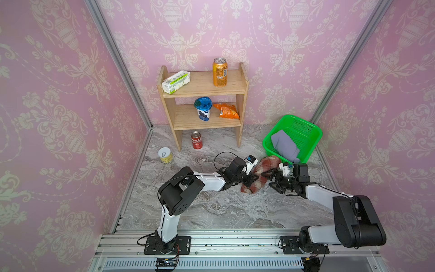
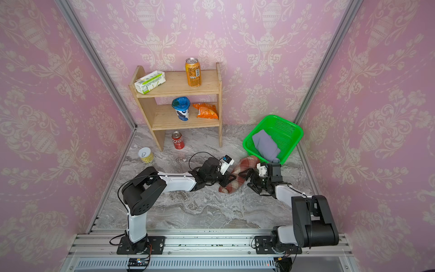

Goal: Roll up the skirts
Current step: Pick up the skirt from the center of the board.

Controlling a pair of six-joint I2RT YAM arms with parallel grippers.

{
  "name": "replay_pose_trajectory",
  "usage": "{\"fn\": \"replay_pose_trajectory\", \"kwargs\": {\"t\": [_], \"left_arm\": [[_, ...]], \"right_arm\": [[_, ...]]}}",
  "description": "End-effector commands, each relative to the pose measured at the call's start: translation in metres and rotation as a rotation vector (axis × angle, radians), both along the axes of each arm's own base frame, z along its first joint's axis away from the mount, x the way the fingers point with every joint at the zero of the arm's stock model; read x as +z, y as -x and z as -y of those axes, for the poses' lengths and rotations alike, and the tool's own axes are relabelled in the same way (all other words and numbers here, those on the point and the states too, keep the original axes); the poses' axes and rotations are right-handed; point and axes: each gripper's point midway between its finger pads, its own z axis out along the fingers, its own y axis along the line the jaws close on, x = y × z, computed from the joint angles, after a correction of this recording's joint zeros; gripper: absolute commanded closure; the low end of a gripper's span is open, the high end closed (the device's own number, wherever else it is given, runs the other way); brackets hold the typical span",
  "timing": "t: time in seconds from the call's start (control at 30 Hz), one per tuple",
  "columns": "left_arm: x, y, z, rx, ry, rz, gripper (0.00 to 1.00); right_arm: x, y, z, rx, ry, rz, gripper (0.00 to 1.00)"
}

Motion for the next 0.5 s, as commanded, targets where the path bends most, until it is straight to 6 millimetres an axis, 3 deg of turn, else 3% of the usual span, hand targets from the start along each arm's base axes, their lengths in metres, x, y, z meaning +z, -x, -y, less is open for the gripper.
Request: {"fn": "replay_pose_trajectory", "kwargs": {"t": [0.0, 0.17, 0.47], "left_arm": [[-0.002, 0.015, 0.006, -0.037, 0.105, -0.069, 0.90], [-0.002, 0.020, 0.010, -0.039, 0.207, -0.118, 0.90], [0.015, 0.029, 0.028, -0.104, 0.416, -0.228, 0.92]], "right_arm": [[0.005, -0.017, 0.001, -0.029, -0.023, 0.017, 0.00], [-0.004, -0.023, -0.005, -0.041, -0.032, -0.008, 0.00], [-0.013, -0.029, -0.014, -0.045, -0.010, -0.019, 0.00]]}}
